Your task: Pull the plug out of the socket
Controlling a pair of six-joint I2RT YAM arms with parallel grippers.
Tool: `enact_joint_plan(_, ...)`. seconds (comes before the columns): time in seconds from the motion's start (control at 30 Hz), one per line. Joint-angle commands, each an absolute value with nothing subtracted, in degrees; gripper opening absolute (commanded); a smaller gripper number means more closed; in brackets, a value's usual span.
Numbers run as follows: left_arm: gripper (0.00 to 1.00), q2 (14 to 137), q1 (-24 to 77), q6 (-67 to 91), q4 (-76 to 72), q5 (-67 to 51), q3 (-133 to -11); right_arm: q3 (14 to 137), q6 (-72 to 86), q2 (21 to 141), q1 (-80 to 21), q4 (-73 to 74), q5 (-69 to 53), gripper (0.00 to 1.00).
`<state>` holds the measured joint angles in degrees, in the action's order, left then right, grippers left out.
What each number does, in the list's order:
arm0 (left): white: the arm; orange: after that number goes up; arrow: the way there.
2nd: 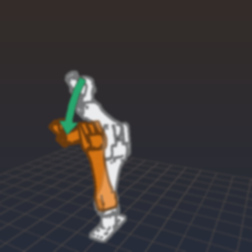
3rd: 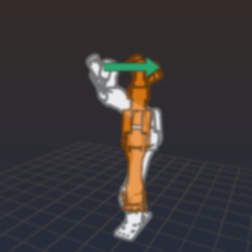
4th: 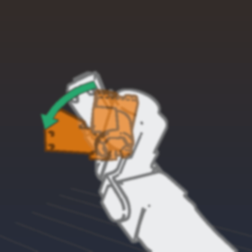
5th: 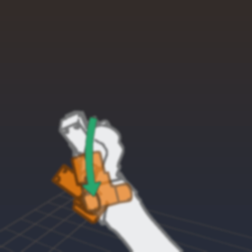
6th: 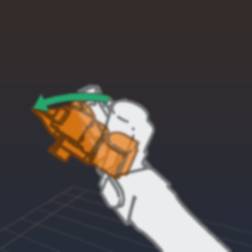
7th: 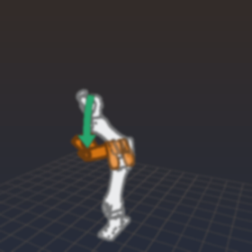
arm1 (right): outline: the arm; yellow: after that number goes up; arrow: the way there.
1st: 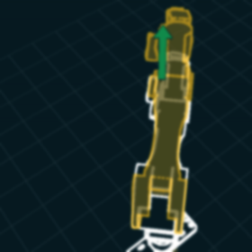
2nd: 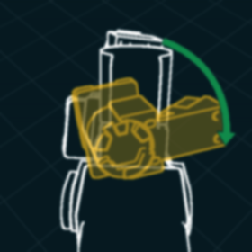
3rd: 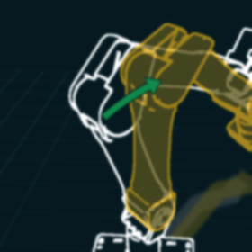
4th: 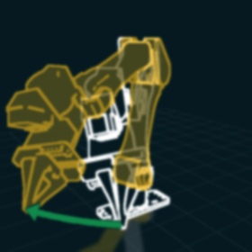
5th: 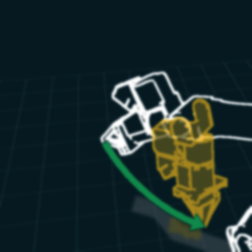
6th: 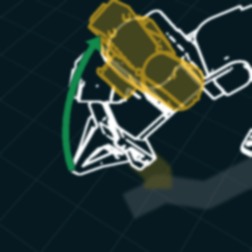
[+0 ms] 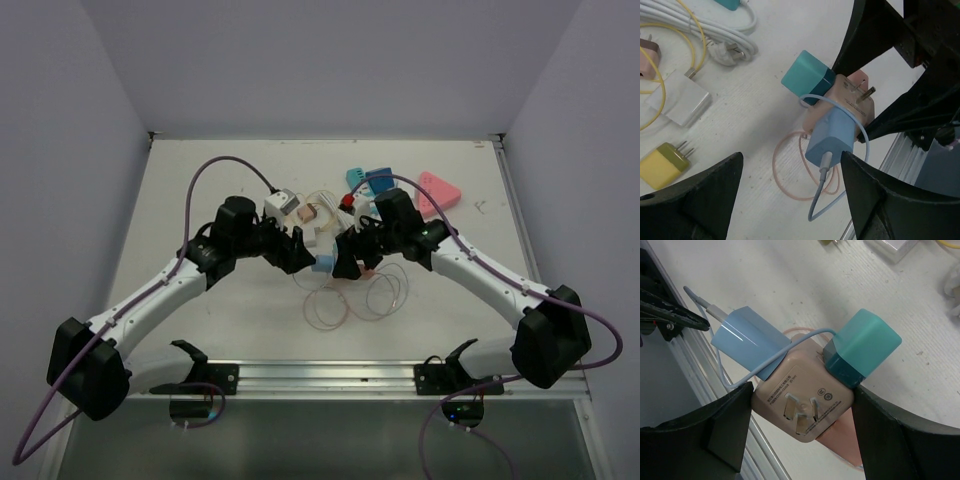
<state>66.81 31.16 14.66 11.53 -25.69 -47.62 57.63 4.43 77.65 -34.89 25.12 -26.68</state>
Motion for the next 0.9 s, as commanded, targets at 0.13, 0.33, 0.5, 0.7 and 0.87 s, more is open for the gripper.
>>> enact_joint_plan(0.13,0.77,65.92,31.9,1.68,15.47,-34.89,-51.24,61.43,0.44,76.2,-35.07,27.95,-32.61,0.0)
enact_joint_plan(0.33,0.7,66.71,33.57,0.44,15.47,-36.48,-51.42,61.61,-1.58,76.29,-35.07,28.39,-33.93,0.0)
enact_joint_plan(0.5,0.7,68.55,36.03,0.35,15.12,-34.63,-51.59,62.49,-1.67,76.73,-35.07,29.0,-34.01,0.0)
enact_joint_plan(0.7,0.62,71.1,39.11,1.31,13.8,-30.24,-52.73,63.02,-1.32,76.82,-35.07,28.74,-33.66,0.0)
enact_joint_plan(0.87,0.52,72.42,40.51,2.99,10.82,-29.09,-53.09,62.84,-1.23,76.99,-35.07,28.74,-33.05,0.0)
